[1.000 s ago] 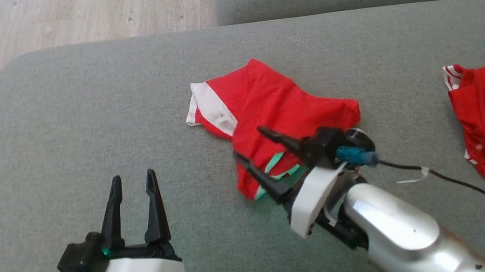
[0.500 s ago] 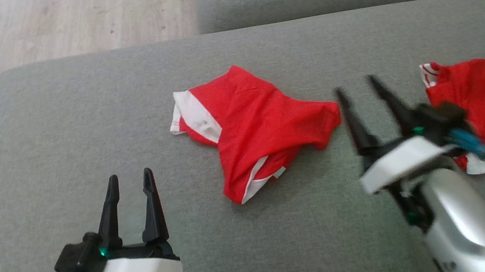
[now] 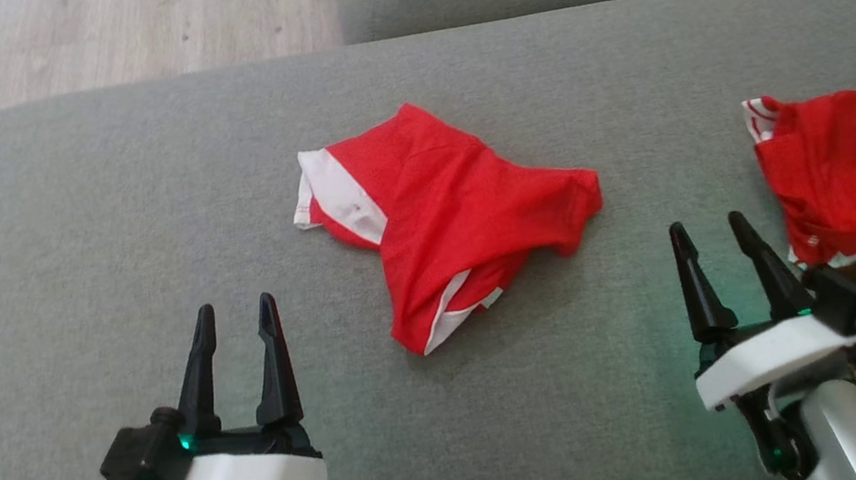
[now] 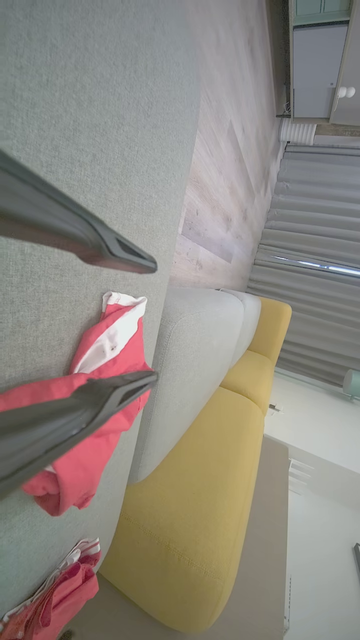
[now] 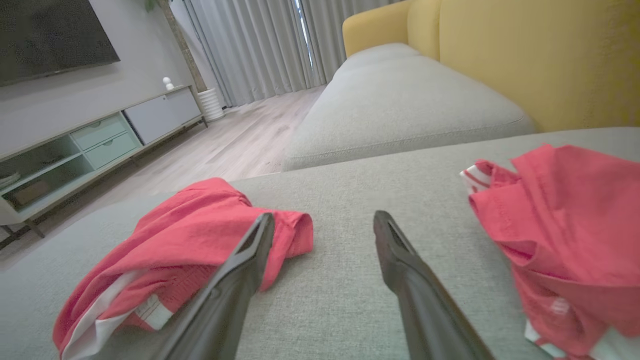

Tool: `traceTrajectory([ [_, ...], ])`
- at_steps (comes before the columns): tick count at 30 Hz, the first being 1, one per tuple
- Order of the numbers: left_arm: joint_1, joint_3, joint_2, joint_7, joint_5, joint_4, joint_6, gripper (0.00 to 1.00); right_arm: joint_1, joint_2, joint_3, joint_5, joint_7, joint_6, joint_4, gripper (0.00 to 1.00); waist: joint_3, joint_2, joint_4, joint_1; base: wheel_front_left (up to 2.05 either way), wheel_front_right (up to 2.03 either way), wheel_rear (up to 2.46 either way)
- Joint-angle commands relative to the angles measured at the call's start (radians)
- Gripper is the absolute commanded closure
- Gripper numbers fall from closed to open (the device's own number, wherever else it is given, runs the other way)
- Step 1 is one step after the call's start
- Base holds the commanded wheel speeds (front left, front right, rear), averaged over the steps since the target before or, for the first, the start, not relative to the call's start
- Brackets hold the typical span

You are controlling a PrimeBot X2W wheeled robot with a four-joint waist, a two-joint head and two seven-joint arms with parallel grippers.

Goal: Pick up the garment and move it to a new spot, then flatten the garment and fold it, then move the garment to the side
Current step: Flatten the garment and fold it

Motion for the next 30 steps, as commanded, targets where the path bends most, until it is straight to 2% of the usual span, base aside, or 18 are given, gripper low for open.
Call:
traceTrajectory([
  [1, -0.049, 0.021, 0.001, -0.008, -0.004, -0.031, -0.002, 0.00, -0.056, 0.001, 0.035, 0.007, 0.018, -0.001, -0.021, 0.00, 0.012, -0.0001, 0.015, 0.0000, 0.00, 0.00, 0.00],
  [6, -0.062, 0.006, 0.001, -0.008, -0.010, -0.025, -0.005, 0.00, -0.101, 0.001, 0.056, 0.038, 0.058, -0.001, 0.036, 0.00, 0.031, -0.0001, 0.048, 0.0000, 0.00, 0.00, 0.00],
  [15, -0.080, -0.009, 0.001, -0.008, -0.018, -0.013, -0.005, 0.00, -0.228, 0.001, 0.092, 0.157, 0.107, -0.001, 0.234, 0.00, 0.066, -0.0001, 0.116, 0.0000, 0.00, 0.00, 0.00],
  [28, -0.095, -0.025, 0.001, -0.008, -0.028, -0.009, -0.001, 0.00, -0.404, 0.001, 0.114, 0.195, 0.023, -0.001, 0.505, 0.00, 0.093, -0.0001, 0.149, 0.0000, 0.00, 0.00, 0.00],
  [29, -0.096, -0.026, 0.001, -0.008, -0.029, -0.010, 0.000, 0.00, -0.413, 0.001, 0.125, 0.200, 0.021, -0.001, 0.518, 0.42, 0.094, -0.0001, 0.148, 0.0000, 0.00, 0.00, 0.00],
  [30, -0.097, -0.027, 0.001, -0.008, -0.030, -0.009, 0.000, 0.00, -0.421, 0.001, 0.140, 0.204, 0.017, -0.001, 0.526, 1.00, 0.095, -0.0001, 0.148, 0.0000, 0.00, 0.00, 0.00],
])
